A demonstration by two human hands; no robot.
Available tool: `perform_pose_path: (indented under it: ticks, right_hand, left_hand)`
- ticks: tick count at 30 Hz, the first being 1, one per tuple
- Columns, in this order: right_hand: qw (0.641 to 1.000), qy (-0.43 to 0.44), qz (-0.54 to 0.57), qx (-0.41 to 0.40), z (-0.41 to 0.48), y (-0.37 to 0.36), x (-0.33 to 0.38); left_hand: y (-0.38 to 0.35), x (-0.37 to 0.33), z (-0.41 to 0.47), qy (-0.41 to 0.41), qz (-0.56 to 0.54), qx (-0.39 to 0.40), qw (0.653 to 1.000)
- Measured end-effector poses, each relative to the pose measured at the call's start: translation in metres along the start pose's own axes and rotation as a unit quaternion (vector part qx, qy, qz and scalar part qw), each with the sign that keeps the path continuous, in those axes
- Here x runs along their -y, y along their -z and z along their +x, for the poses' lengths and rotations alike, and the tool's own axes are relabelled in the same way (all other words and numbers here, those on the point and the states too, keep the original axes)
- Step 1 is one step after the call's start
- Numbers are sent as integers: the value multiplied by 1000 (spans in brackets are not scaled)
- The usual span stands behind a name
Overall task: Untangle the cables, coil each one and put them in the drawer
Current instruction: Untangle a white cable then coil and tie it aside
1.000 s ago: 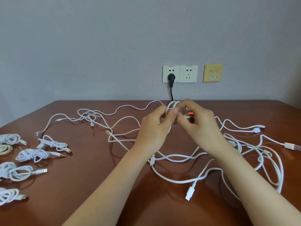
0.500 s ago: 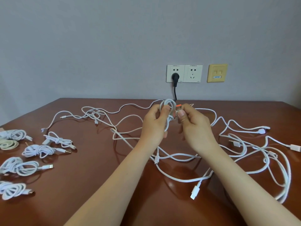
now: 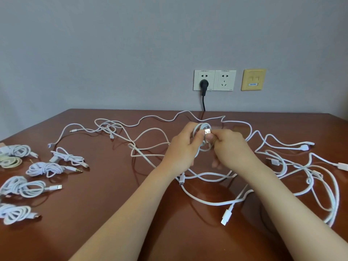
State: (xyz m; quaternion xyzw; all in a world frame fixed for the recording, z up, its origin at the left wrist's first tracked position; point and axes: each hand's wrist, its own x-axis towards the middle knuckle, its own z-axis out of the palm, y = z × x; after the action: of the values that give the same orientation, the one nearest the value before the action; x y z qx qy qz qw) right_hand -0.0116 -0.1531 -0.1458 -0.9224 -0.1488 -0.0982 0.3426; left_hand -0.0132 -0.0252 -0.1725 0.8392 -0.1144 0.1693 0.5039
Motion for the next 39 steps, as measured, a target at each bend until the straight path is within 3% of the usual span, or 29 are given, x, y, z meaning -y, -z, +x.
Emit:
perform_pose_path:
  ticks: [7, 11, 17, 20, 23, 27, 31, 39]
  right_hand:
    - [997, -40, 8, 69, 2, 4, -6]
    - [985, -72, 104, 114, 2, 9, -13]
    - [953, -110, 262, 108, 3, 17, -17]
    - [947, -87, 296, 88, 3, 7, -13]
    - [941, -45, 330, 63, 4, -1, -5]
    - [889, -37, 443, 106, 3, -1, 0]
    - [899, -36, 426, 98, 3, -6, -5]
    - [849, -75, 512, 105, 7, -14, -6]
  left_hand:
    - [2, 2, -5, -53, 77, 41, 995]
    - [1, 2, -7, -64, 113, 60, 990]
    - [-4, -2, -6, -70, 20, 28, 997]
    - [-4, -4, -5, -59, -19, 12, 998]
    - [-5, -11, -4, -38, -126, -16, 991]
    - [-2, -20, -1, 42, -280, -45, 958]
    - [-1, -18, 0, 43, -251, -34, 966]
    - [-5, -19, 0, 9, -234, -41, 971]
